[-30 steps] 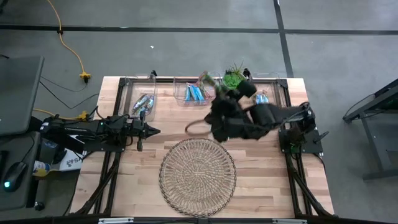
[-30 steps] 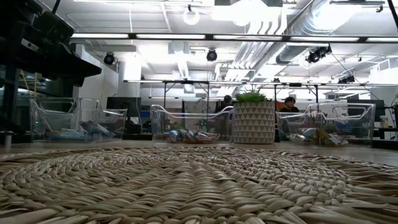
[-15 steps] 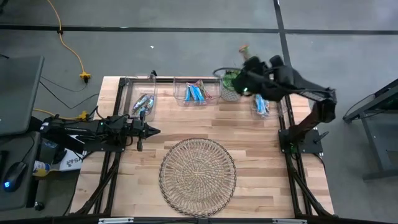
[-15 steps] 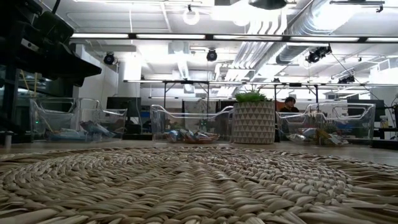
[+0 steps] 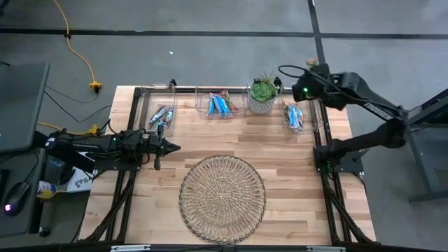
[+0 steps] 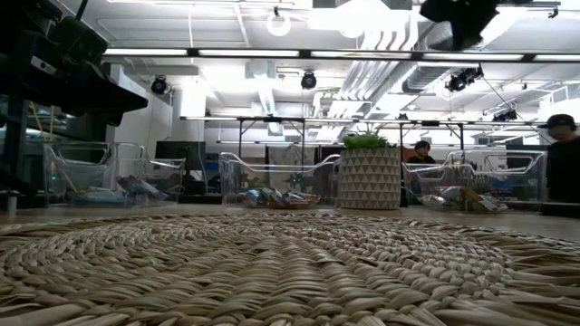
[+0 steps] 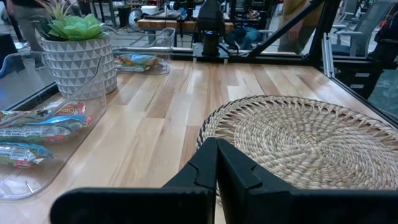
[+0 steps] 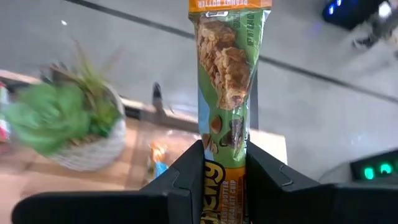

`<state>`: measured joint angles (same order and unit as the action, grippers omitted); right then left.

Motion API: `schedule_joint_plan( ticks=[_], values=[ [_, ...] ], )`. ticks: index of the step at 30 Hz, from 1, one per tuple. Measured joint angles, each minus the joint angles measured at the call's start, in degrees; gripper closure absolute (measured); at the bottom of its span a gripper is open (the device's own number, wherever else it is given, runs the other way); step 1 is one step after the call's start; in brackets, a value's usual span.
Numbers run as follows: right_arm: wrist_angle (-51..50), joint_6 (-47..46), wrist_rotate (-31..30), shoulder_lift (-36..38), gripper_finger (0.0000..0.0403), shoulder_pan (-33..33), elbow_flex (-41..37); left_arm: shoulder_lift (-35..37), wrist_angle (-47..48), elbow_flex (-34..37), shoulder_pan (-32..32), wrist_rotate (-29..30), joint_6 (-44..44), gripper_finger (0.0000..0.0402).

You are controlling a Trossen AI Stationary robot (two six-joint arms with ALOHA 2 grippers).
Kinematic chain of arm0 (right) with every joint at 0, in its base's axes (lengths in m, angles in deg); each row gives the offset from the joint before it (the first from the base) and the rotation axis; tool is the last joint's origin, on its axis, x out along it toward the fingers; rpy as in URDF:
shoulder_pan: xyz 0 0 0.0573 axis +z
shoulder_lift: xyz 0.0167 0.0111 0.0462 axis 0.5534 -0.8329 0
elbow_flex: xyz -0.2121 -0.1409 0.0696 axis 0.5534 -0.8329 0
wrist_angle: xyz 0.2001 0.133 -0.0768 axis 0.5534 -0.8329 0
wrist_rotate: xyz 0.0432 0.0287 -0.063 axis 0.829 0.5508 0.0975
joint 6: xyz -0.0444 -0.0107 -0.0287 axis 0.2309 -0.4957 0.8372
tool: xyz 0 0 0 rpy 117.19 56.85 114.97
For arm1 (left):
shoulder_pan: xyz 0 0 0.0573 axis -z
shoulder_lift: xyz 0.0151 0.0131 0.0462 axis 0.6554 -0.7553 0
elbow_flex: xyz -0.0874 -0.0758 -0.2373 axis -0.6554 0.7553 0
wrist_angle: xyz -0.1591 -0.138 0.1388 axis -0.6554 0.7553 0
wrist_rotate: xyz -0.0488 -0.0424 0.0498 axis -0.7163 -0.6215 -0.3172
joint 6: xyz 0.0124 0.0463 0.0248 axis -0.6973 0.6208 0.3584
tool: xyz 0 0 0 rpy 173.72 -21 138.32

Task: Pick and place Granola Bars by type
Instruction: Put the yellow granola bar into the right transparent bin

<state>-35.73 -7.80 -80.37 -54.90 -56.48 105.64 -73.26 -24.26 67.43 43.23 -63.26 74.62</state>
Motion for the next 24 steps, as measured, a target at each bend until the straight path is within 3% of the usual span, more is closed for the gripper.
schedule_joint_plan(
  ticks=[5,11,24],
  values=[
    [0.91,-3.82,3.09,6.15,0.0325,-1.69,-10.28,0.02,0.00,0.00,-0.02,-0.02,-0.02,0.0400],
    [9.76,-4.27,6.83,11.20,0.0325,-3.07,-22.79,0.00,0.00,0.00,0.00,-0.02,-0.01,0.0400],
    [32.18,0.25,18.93,12.12,0.0325,-12.71,-42.74,0.01,0.00,0.00,-0.01,-0.01,-0.02,0.0400]
  ],
)
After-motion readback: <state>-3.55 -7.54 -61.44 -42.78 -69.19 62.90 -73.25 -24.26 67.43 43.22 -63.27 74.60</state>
